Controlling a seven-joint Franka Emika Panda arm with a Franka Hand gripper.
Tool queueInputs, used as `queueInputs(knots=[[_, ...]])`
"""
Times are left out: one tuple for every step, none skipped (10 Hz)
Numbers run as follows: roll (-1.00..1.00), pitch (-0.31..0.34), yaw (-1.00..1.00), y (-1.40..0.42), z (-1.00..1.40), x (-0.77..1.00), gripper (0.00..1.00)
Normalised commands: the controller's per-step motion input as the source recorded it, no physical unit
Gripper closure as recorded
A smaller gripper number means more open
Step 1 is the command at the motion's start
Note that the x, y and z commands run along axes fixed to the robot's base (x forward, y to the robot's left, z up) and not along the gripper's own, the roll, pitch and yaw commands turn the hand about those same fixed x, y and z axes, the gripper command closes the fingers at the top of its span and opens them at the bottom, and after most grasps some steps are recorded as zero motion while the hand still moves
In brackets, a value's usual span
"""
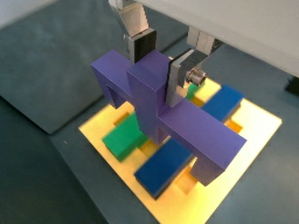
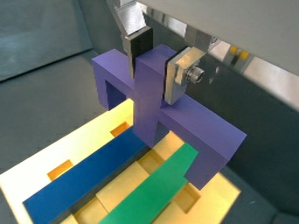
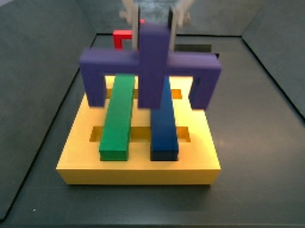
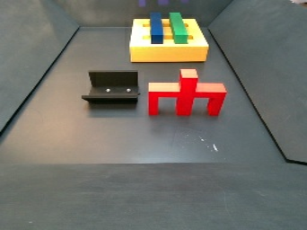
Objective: Pick up the purple object. Move up. Place the purple object on the fixture. Regrasp the purple object. Move to above the board. Insert the purple object.
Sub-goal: Insert the purple object.
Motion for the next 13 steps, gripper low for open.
queueInputs(knots=[[0.18, -0.259, -0.32, -0.23, -0.57, 0.14, 1.00], [0.02, -0.239, -0.06, 0.00, -0.39, 0.00, 1.00], [0.00, -0.131, 0.03, 0.00, -0.04, -0.12, 1.00], [0.00, 0.000, 0.07, 0.01, 0.17, -0.15, 1.00], [0.02, -0.150, 0.00, 0.00, 0.08, 0.00, 1.00], [0.09, -0.299, 0.00, 0.00, 0.00, 0.00, 1.00], [0.12, -0.263, 0.00, 0.00, 0.00, 0.00, 1.00], [0.15, -0.263, 0.00, 0.00, -0.01, 0.00, 1.00], [0.17, -0.301, 0.00, 0.00, -0.02, -0.04, 1.00], [0.17, -0.263, 0.00, 0.00, 0.00, -0.09, 1.00], [0.26, -0.254, 0.00, 0.00, 0.00, -0.13, 1.00], [0.23, -0.141, 0.00, 0.00, 0.00, -0.10, 1.00], [0.15, -0.080, 0.00, 0.02, 0.00, -0.19, 1.00]])
